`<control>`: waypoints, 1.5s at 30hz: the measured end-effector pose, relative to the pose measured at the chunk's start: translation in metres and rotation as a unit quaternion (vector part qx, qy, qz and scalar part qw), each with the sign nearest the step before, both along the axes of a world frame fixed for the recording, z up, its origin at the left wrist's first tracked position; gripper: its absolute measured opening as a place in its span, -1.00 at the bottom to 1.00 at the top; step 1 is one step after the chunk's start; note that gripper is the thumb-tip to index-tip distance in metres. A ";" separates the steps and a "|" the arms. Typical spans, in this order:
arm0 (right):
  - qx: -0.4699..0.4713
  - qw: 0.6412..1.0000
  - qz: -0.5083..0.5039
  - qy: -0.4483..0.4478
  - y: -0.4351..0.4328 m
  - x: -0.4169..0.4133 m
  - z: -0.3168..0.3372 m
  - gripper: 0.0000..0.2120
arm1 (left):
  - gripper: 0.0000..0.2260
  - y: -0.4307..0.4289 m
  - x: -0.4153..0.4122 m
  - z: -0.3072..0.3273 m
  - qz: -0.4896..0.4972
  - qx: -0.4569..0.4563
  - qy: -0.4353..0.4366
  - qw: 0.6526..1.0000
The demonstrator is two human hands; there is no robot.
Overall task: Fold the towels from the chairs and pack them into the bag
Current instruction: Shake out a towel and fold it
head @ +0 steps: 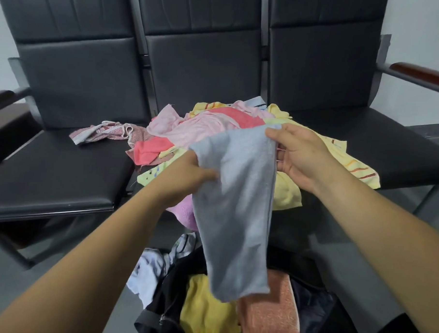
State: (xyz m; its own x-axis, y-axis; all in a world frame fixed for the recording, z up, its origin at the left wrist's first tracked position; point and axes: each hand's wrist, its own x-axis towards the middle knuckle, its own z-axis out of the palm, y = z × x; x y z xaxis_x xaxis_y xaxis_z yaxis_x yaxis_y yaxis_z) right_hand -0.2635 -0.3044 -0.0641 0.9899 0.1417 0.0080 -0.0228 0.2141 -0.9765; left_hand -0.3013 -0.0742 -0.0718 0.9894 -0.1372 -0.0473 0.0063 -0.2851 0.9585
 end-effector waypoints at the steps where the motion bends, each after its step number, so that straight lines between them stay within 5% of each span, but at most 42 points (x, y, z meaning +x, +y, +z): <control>1: -0.012 1.000 -0.005 -0.002 0.000 0.001 0.000 -0.92 | -0.75 0.000 0.000 -0.002 0.011 -0.009 0.013 1.000; 6: 0.158 0.983 0.052 0.081 -0.004 0.003 0.003 -0.64 | -0.79 -0.007 -0.002 0.008 0.020 -0.286 0.130 0.949; 11: 0.034 0.977 0.177 0.112 -0.010 -0.005 -0.010 -0.67 | -0.57 -0.003 0.001 0.014 0.018 -0.410 0.144 0.901; 16: 0.072 0.992 0.087 0.050 -0.012 0.009 -0.005 -0.60 | -0.54 0.008 0.006 0.004 -0.033 -0.299 0.093 0.949; 21: 0.071 0.996 0.015 0.050 -0.015 0.016 -0.011 -0.66 | -0.74 0.019 0.011 0.009 -0.034 -0.193 0.071 0.978; 25: 0.123 0.990 0.053 0.046 -0.009 0.013 -0.005 -0.61 | -0.81 0.018 0.013 0.009 0.029 -0.231 0.021 0.972; 29: 0.111 0.990 0.080 0.026 -0.012 0.006 0.007 -0.57 | -0.78 0.016 0.013 0.013 -0.016 -0.263 -0.021 0.964; 35: -0.041 0.996 -0.050 -0.065 -0.026 0.010 0.008 -0.81 | -0.83 0.017 0.011 0.014 0.024 -0.108 -0.116 0.987; 45: -0.053 0.983 -0.125 -0.123 -0.017 0.003 0.013 -0.94 | -0.92 0.013 0.004 0.020 0.127 -0.096 -0.216 0.963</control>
